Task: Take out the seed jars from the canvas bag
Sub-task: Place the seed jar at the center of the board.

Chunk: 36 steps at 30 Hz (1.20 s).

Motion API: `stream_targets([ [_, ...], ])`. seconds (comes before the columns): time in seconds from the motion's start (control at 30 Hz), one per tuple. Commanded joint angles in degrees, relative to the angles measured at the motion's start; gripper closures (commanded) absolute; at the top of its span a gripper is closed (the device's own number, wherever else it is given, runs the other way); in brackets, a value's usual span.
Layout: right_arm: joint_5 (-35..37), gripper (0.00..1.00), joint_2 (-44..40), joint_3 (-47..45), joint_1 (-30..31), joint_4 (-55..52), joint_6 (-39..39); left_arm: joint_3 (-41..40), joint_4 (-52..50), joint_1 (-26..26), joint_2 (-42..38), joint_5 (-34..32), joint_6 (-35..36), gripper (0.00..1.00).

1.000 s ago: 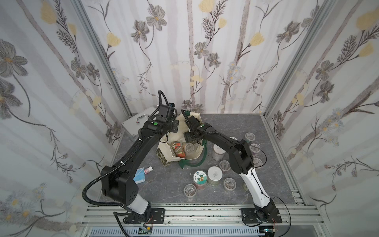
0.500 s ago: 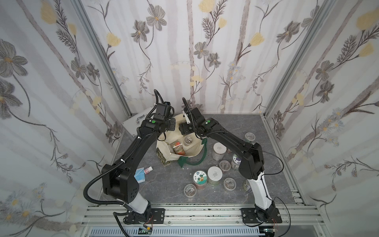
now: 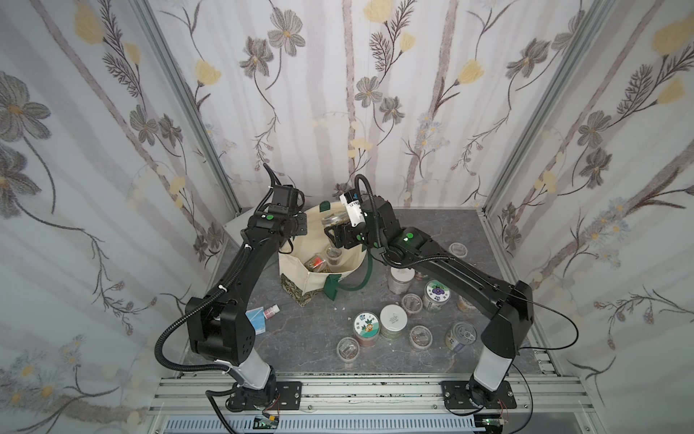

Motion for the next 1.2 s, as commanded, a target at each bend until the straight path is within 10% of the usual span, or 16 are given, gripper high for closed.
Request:
stream_targets([
  [0.0, 1.79, 0.31, -4.58, -6.44, 0.01, 10.13, 0.83, 1.04, 0.0, 2.21, 0.38, -1.91, -2.22, 1.0],
  [0.47, 3.77, 0.32, -13.32, -35.36, 2.27, 33.49, 3.44, 3.02, -2.75, 11.94, 3.98, 1.18, -6.94, 1.0],
  [1.17, -2.41, 0.34, -6.47, -48.51, 5.33, 57.58, -11.23, 4.14, -3.53, 12.98, 6.18, 4.01, -7.3, 1.0],
])
